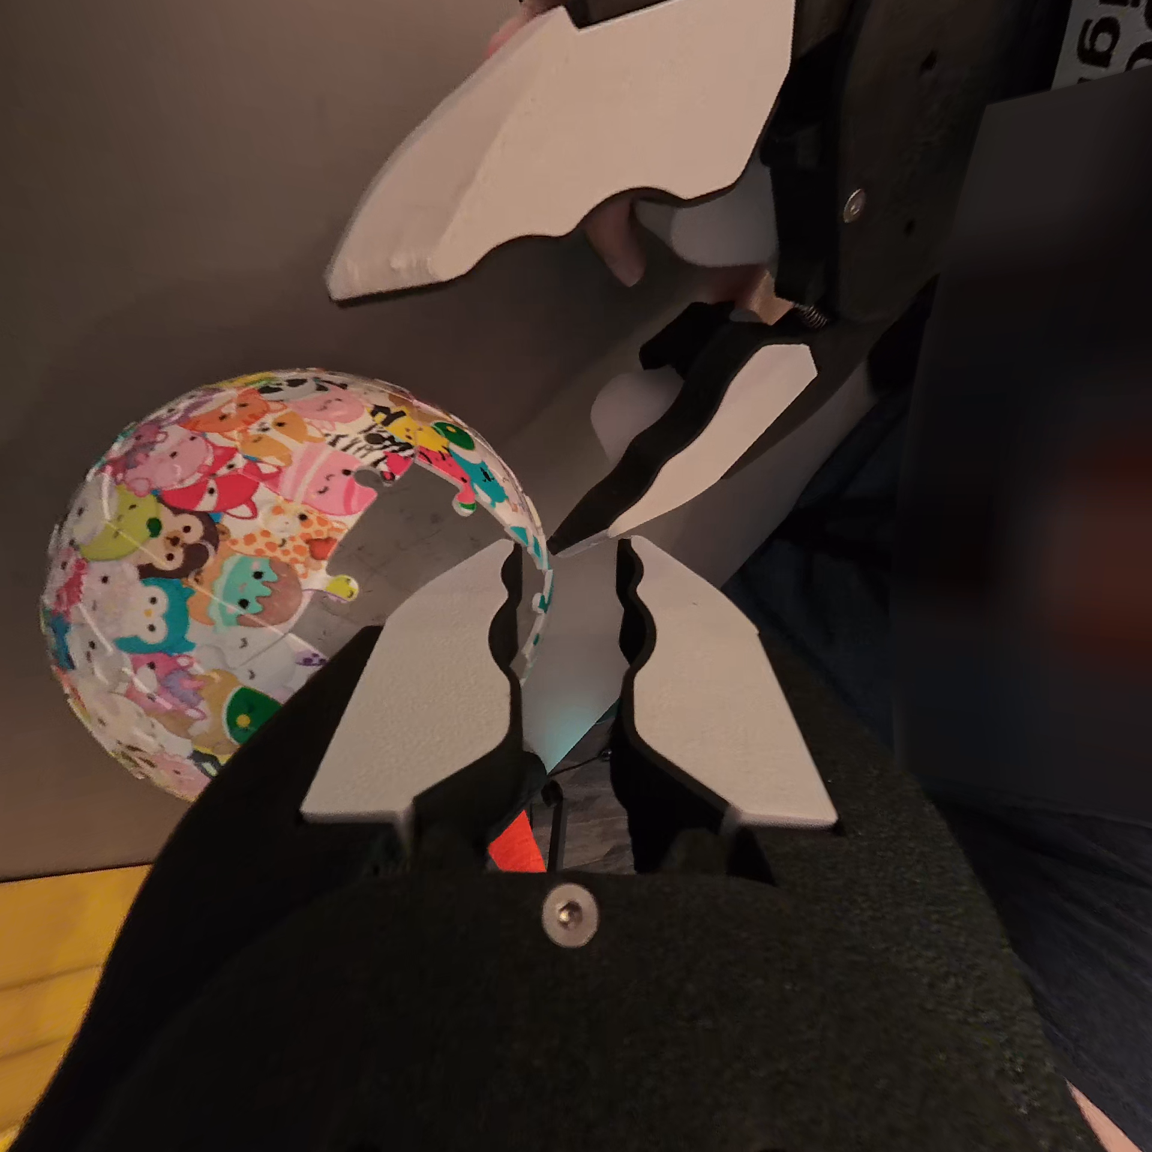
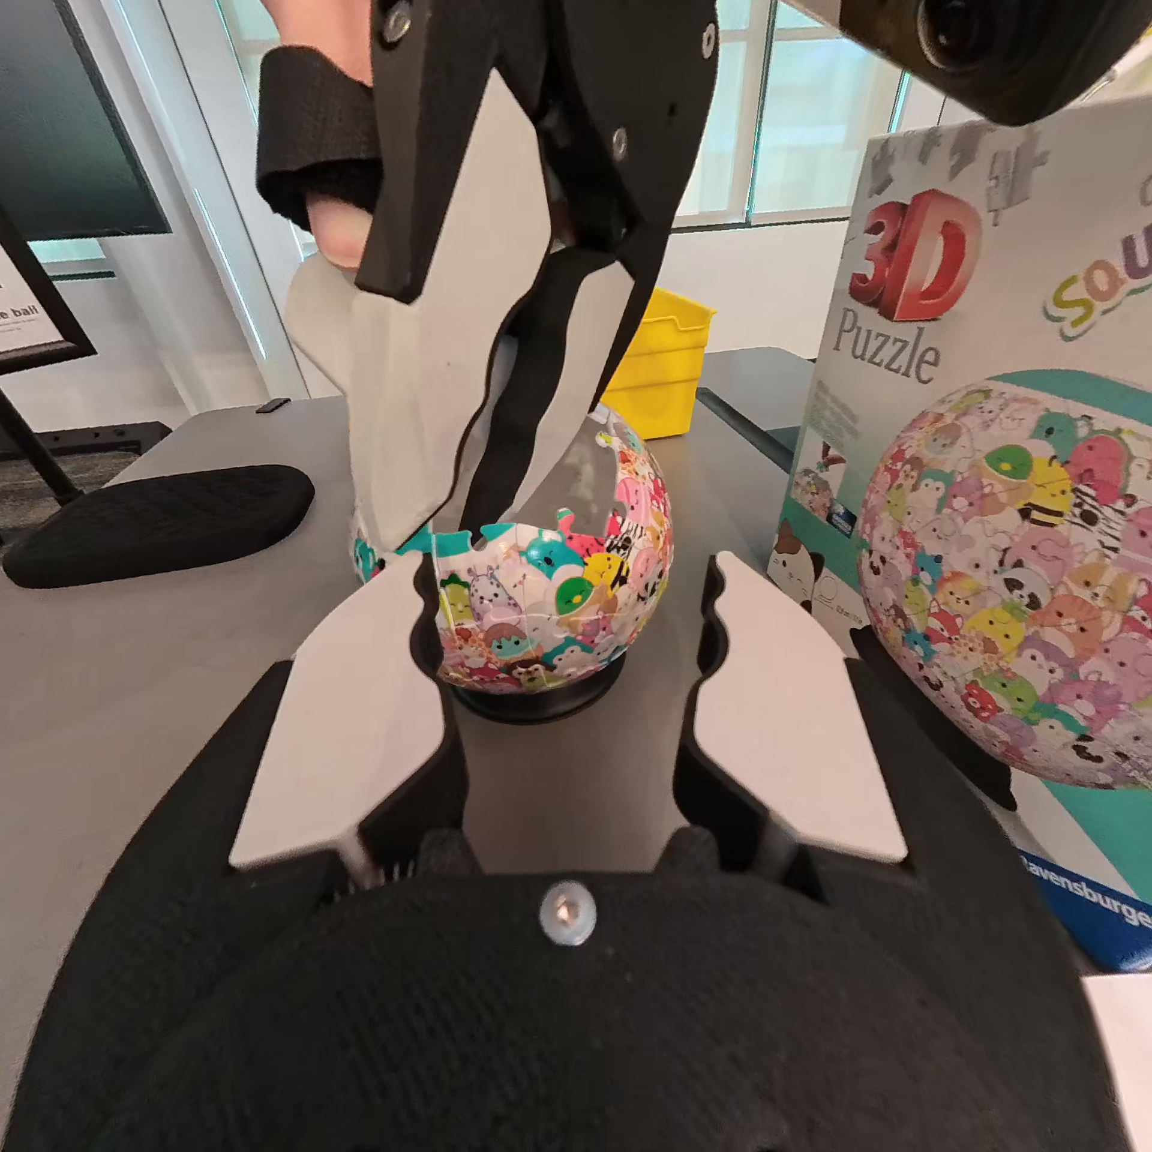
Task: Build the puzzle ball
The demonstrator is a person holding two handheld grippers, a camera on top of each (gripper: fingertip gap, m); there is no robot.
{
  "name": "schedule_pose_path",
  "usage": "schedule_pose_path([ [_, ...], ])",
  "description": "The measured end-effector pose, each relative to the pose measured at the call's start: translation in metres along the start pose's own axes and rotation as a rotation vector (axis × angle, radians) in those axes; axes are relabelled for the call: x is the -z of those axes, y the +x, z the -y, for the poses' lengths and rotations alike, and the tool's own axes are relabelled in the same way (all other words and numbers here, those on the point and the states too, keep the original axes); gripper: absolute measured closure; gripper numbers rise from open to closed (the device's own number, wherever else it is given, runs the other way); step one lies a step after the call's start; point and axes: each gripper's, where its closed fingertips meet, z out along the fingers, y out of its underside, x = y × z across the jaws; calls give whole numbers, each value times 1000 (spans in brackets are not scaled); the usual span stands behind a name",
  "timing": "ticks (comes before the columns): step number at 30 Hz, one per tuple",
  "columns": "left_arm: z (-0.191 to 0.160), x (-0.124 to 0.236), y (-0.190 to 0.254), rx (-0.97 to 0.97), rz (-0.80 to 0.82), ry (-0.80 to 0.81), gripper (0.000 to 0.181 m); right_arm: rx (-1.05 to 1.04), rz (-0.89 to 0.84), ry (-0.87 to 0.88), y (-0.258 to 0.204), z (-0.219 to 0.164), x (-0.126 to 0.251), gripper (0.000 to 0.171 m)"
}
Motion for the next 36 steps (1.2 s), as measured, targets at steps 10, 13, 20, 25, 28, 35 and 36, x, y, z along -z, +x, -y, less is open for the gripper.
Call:
schedule_pose_path([
  [10, -4, -2, 3, 2, -12, -25, 153, 38, 5, -4, -4, 0, -1, 88],
  [13, -4, 2, 3, 8, -6, -22, 154, 30, 5, 11, -1, 3, 2, 88],
  [20, 0, 15, 8, -11, 14, 31, 154, 38, 4, 12, 8, 3, 8, 89],
  [25, -1, 13, 6, -21, 39, 15, 154, 110, 19, -23, 0, -2, 5, 88],
  [28, -3, 10, 5, -18, 42, -1, 155, 144, 10, -28, -2, -4, 4, 89],
  [35, -4, 8, 5, -20, 41, -15, 155, 115, 4, -29, -1, -4, 3, 89],
  [36, -4, 8, 5, -19, 40, -15, 155, 108, 6, -30, -1, -4, 3, 89],
])
